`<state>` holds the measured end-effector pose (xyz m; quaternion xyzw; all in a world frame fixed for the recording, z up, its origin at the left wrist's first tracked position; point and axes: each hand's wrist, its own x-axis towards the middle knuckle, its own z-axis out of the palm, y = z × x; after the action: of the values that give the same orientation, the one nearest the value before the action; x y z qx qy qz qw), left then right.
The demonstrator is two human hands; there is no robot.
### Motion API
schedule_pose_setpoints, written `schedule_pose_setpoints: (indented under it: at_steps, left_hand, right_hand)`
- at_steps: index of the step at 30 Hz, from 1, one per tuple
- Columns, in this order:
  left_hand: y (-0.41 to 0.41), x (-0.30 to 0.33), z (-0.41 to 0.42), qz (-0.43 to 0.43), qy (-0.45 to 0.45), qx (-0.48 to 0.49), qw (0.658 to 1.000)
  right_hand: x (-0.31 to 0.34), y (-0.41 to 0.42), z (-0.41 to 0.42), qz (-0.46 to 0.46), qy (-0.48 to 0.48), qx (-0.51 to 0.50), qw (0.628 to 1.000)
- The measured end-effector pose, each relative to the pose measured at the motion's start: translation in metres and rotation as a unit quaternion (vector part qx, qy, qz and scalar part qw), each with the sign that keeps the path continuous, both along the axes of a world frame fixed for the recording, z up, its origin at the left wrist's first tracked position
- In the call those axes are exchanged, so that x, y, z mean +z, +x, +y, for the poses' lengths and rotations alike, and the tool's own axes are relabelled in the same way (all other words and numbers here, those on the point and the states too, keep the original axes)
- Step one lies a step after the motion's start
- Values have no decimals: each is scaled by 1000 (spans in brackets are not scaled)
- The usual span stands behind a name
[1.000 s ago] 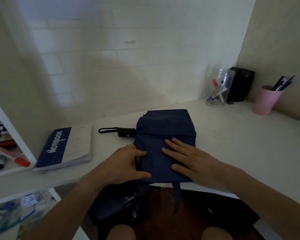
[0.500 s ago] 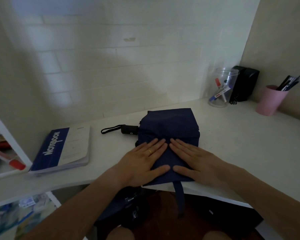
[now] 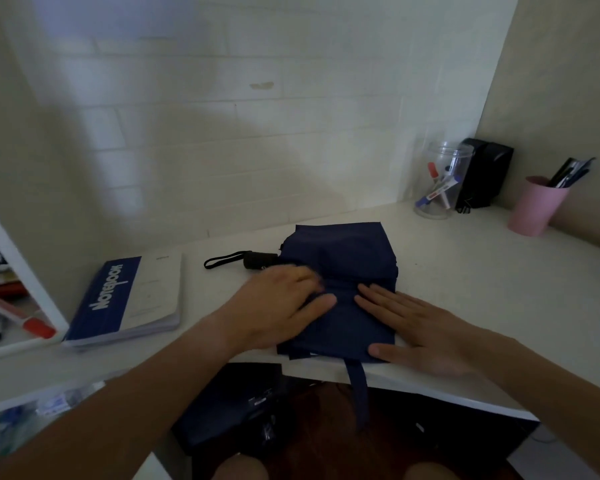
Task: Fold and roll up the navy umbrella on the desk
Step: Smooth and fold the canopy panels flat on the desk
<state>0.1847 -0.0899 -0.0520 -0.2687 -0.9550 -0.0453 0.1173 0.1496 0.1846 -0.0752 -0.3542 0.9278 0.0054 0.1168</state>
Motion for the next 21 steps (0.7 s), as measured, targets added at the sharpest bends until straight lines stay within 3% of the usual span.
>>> schedule_pose_setpoints:
  at_steps: [3,6,9,11,13,16,18,21]
  left_hand:
    - [0,-20,8,-51,-29,-68,996]
    - [7,-42,-15,-112,-64,-38,991]
    - [15,-48,-28,-113,-50,-31,992]
    - [16,-51,-28,-93,-45,-32,994]
    - [16,-54,-27,-85,-41,-33,995]
    - [16,-53,-29,-78,-34,-35,996]
    - [17,-53,-28,-72,-34,-36,996]
    - [17,-54,-28,-59,-34,-37,997]
  right_hand:
    - [0,1,0,0,-7,-1,1000]
    - [-1,1,1,-3,-23,3,1000]
    - [8,4,2,-45,-152,-44,986]
    - [18,-4,-5,28,-341,-115,933]
    - [36,-30,-14,98,-453,-249,850]
    - [61,-70,-26,-29,-459,-405,790]
    - [70,-85,-36,-138,-473,-413,766]
    - [76,-102,-48,-173,-504,-399,746]
